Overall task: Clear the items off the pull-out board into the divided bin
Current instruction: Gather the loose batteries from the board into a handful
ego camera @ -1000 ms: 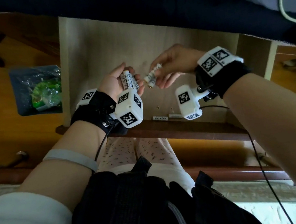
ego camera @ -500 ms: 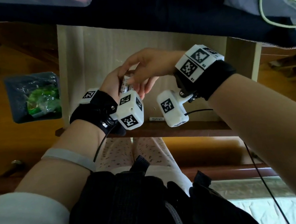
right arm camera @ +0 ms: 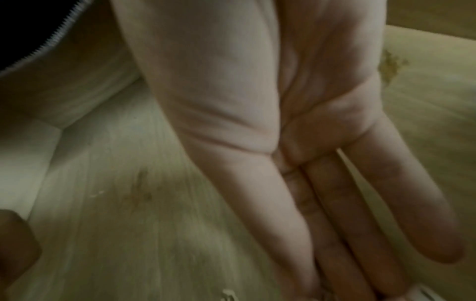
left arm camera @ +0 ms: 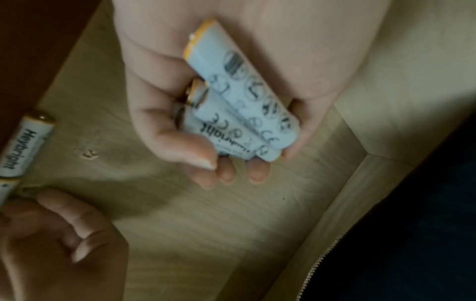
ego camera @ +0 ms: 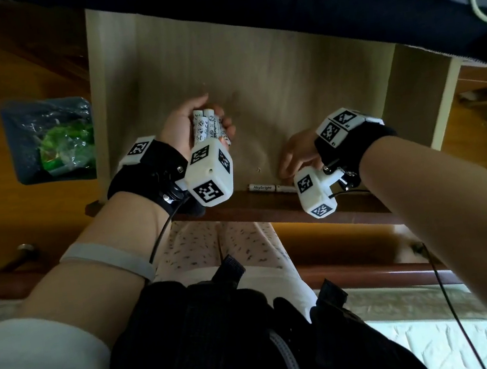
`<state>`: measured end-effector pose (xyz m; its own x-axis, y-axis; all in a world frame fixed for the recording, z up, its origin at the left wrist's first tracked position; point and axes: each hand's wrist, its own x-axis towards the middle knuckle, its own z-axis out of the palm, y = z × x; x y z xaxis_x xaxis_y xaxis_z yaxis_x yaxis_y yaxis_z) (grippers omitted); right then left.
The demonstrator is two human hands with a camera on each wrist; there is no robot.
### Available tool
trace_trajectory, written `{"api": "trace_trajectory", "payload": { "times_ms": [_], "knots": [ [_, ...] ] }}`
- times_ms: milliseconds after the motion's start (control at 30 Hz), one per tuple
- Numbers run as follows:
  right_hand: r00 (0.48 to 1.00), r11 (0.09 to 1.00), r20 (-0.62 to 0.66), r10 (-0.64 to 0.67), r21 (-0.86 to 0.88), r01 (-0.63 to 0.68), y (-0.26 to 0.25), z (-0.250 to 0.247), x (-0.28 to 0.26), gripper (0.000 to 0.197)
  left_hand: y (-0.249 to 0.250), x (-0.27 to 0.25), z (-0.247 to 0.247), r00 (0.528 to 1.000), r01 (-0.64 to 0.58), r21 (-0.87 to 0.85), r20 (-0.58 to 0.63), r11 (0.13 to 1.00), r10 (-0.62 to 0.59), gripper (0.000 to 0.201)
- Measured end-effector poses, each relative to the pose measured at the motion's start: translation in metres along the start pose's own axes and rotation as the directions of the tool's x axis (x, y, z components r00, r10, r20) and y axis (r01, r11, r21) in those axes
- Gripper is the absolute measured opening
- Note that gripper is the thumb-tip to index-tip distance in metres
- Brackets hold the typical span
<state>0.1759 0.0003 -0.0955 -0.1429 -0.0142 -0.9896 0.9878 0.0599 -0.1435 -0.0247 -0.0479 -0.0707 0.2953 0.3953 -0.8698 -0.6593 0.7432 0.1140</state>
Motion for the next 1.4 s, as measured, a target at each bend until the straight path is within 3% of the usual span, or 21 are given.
{"api": "trace_trajectory", "payload": {
  "times_ms": [200,333,467,667,833,1133,1267,1400],
  "knots": [
    [0.990,0.980,0.140,-0.018,-0.191,0.045,-0.008,-0.002,0.008,0.034,-0.001,0.002,0.000,1.000,0.000,-0.038,-0.001,0.999,0.000,0.036],
    [0.987,0.977,0.158,-0.030,-0.203,0.063,-0.009,0.003,0.013,0.030,0.000,0.005,-0.004,1.000,0.009,-0.008,0.015,1.000,-0.009,0.036],
    [0.958,0.988,0.287,-0.015,-0.145,0.059,-0.018,0.006,0.013,0.013,0.002,0.004,0.000,1.000,0.005,-0.002,0.005,1.000,-0.005,0.037],
    [0.989,0.996,0.126,-0.076,0.046,0.071,-0.038,0.017,0.011,0.028,0.006,0.000,0.003,1.000,-0.029,0.010,0.014,1.000,0.028,0.039],
    [0.994,0.995,-0.037,-0.104,-0.004,0.104,-0.042,0.010,0.005,0.031,0.008,-0.006,0.001,0.999,-0.046,0.015,0.004,0.999,0.046,0.039],
    [0.990,0.970,0.090,-0.110,-0.207,0.127,-0.045,0.009,0.005,0.037,0.000,-0.014,-0.013,0.999,-0.042,-0.015,0.022,0.999,0.043,0.038],
    [0.990,0.947,0.050,-0.135,-0.286,0.144,-0.044,0.011,0.006,0.010,-0.004,-0.019,-0.015,0.999,-0.049,-0.043,-0.014,0.998,0.049,0.036],
    [0.977,0.951,0.104,-0.187,-0.230,0.207,-0.041,0.015,0.013,0.021,-0.005,-0.019,-0.015,0.998,-0.066,-0.050,-0.010,0.997,0.066,0.036]
  ]
}}
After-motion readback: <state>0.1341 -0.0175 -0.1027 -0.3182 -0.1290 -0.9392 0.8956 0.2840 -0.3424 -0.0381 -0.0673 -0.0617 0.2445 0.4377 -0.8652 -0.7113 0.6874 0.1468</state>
